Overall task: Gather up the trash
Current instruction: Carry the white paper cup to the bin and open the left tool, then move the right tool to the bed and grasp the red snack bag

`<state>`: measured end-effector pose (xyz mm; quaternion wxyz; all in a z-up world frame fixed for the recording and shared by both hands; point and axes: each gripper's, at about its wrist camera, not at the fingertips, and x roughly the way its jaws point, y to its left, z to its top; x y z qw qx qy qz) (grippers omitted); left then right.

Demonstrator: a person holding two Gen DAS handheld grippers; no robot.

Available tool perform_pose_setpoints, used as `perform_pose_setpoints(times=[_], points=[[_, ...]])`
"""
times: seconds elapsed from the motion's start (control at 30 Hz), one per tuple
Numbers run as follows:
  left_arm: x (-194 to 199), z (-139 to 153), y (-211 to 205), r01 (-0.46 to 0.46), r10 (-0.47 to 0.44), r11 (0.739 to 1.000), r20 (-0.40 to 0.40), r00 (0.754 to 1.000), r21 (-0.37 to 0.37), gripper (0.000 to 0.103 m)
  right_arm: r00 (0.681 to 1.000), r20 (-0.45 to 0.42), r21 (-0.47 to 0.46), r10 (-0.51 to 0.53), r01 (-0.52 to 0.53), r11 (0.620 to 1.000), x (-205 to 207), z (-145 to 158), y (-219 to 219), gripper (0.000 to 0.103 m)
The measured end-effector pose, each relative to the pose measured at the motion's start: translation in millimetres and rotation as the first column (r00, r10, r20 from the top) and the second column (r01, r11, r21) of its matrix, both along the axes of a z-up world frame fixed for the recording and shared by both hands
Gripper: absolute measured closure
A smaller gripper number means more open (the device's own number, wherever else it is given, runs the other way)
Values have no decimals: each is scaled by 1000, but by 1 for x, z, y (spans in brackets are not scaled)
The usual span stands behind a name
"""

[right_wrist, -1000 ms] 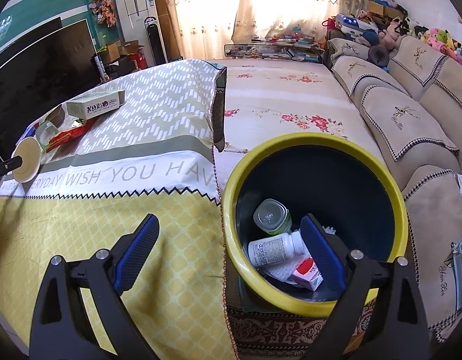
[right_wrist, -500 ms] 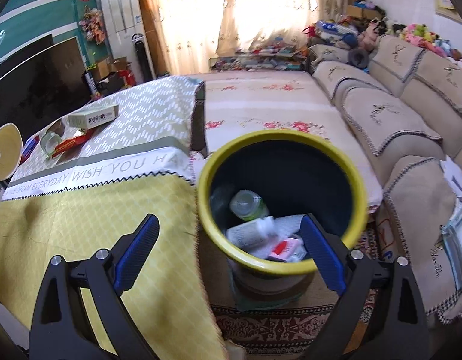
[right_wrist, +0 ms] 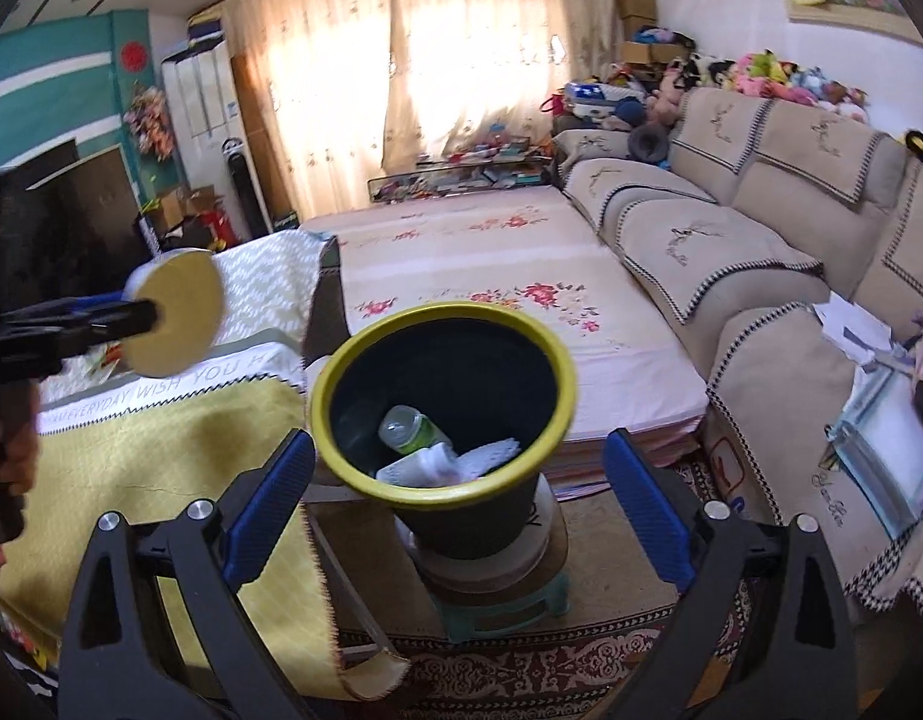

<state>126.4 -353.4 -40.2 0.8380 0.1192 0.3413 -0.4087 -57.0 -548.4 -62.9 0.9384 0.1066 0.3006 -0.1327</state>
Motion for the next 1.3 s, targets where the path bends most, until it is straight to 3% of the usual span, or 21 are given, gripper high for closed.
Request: perform_pose_setpoints(times=[0.13,0.37,0.47,0.57,0.73,1.0,1.17,1.3], points=[[6,-13,-60,43,-43,999,-22,999,24,19,999,8,32,-41,40,999,-12,-6,-19,11],[25,-38,-128,72,-70,995,-36,997,64,19,996,19,66,-82,81,995,-25,-10,-39,11],[30,-47,-143,75,-71,993,-48,996,86,15,996,24,72,-85,83,994,-25,-10,-40,11],[29,-43,-139,64,-61,996,-49,997,59,15,997,22,74,-79,77,994,-24,-10,-39,11],[15,-16,-97,23,-23,1000,-13,1000,-13,12,998,15,73,-59,58,996,-20,-12,-32,10],[-14,21,21,-125,132,983,48,990,-136,9,1000,13,56,28,-29,998,1,-9,-3,10],[-29,26,113,-292,309,941,85,947,-171,7,992,-13,33,127,-127,991,30,-7,30,10],[-41,26,188,-428,450,884,94,888,-190,7,975,-17,31,223,-222,974,57,-1,62,10]])
